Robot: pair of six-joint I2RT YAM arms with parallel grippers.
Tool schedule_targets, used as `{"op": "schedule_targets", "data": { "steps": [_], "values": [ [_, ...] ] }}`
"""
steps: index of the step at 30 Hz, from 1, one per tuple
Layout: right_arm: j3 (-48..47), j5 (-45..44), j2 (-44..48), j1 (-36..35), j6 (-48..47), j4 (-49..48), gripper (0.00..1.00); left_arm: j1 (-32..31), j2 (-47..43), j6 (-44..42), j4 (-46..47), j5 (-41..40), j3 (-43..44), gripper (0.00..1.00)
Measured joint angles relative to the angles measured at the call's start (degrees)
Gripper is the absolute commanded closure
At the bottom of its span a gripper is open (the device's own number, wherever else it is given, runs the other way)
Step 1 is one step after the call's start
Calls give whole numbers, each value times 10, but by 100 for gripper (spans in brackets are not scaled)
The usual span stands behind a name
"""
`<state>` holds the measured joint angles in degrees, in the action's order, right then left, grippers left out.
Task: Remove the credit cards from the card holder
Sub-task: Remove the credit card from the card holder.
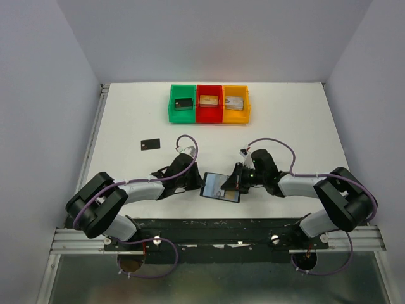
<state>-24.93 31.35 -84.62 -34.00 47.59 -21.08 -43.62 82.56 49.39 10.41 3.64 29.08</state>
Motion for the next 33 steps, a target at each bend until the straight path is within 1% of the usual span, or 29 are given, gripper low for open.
{"op": "schedule_targets", "data": {
  "steps": [6,19,27,33],
  "values": [
    [0,0,0,0,-2,2,99,0,-6,1,-1,-1,-5,100],
    [1,-1,17,9,-3,24,100,0,-20,2,-7,-2,-15,100],
    [1,-7,56,20,-26,92,100,0,-30,2,-21,-3,-17,100],
    [-10,-20,96,23,-46,153,100,0,-46,-7,-60,-5,-11,100]
  ]
}}
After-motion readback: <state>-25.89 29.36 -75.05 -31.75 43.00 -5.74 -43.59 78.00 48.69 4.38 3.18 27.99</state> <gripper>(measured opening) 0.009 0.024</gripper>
